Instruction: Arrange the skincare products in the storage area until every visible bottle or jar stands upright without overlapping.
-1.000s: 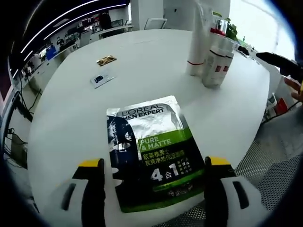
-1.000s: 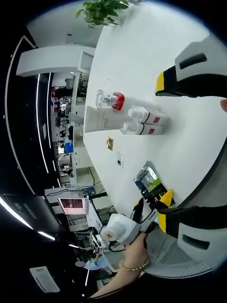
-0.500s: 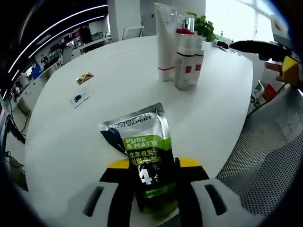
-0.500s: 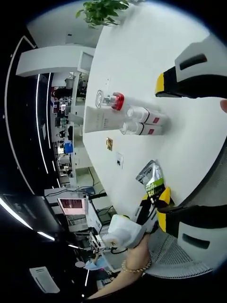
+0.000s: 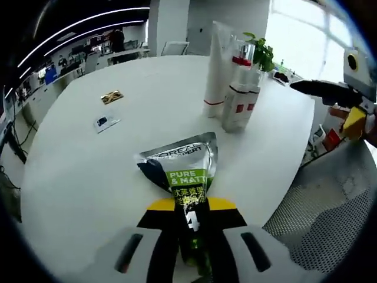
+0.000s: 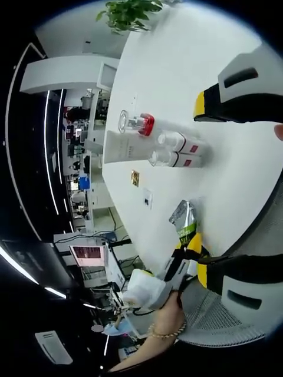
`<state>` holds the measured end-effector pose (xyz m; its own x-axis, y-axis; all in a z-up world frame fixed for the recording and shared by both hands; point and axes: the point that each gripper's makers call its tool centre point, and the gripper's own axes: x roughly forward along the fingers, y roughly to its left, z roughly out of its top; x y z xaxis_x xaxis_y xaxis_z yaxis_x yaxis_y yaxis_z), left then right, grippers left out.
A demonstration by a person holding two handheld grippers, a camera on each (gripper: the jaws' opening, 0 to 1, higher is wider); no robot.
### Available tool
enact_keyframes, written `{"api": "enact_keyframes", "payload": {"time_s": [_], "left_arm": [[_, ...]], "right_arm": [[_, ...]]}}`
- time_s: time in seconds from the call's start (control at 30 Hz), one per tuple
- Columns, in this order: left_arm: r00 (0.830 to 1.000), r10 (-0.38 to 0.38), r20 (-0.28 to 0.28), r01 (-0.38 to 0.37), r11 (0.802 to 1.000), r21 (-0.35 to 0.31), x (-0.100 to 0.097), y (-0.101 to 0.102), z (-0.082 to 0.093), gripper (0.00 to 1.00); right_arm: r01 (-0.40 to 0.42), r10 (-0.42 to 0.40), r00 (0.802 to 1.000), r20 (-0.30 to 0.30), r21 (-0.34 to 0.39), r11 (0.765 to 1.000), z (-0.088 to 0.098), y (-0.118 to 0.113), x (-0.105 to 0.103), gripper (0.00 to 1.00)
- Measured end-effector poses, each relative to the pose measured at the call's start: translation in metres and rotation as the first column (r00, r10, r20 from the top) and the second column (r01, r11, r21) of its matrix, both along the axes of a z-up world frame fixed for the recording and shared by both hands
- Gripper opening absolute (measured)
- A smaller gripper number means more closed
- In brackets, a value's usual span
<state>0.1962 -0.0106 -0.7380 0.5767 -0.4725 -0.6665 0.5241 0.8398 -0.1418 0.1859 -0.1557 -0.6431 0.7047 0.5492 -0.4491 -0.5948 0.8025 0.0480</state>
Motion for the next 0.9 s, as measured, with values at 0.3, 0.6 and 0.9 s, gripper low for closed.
{"api": "enact_keyframes", "payload": {"time_s": [0.3,0.6,0.9], "left_arm": [[0.997,0.000,0.077,0.005,0.998,-0.070,0.001,0.002,0.054,0.13],[0.981,-0.035,0.190,0.050,0.996,-0.075,0.004,0.001,0.102,0.12],[0.950,-0.099,0.296,0.132,0.987,-0.093,-0.004,-0.014,0.151,0.14]], "right_arm": [[-0.028,0.028,0.999,-0.021,-0.002,1.000,-0.003,0.005,-0.004,0.90],[-0.059,0.059,0.997,-0.041,-0.001,0.998,-0.006,0.010,-0.008,0.85],[-0.218,0.242,0.967,-0.075,0.243,0.945,0.015,0.040,-0.026,0.52]]}}
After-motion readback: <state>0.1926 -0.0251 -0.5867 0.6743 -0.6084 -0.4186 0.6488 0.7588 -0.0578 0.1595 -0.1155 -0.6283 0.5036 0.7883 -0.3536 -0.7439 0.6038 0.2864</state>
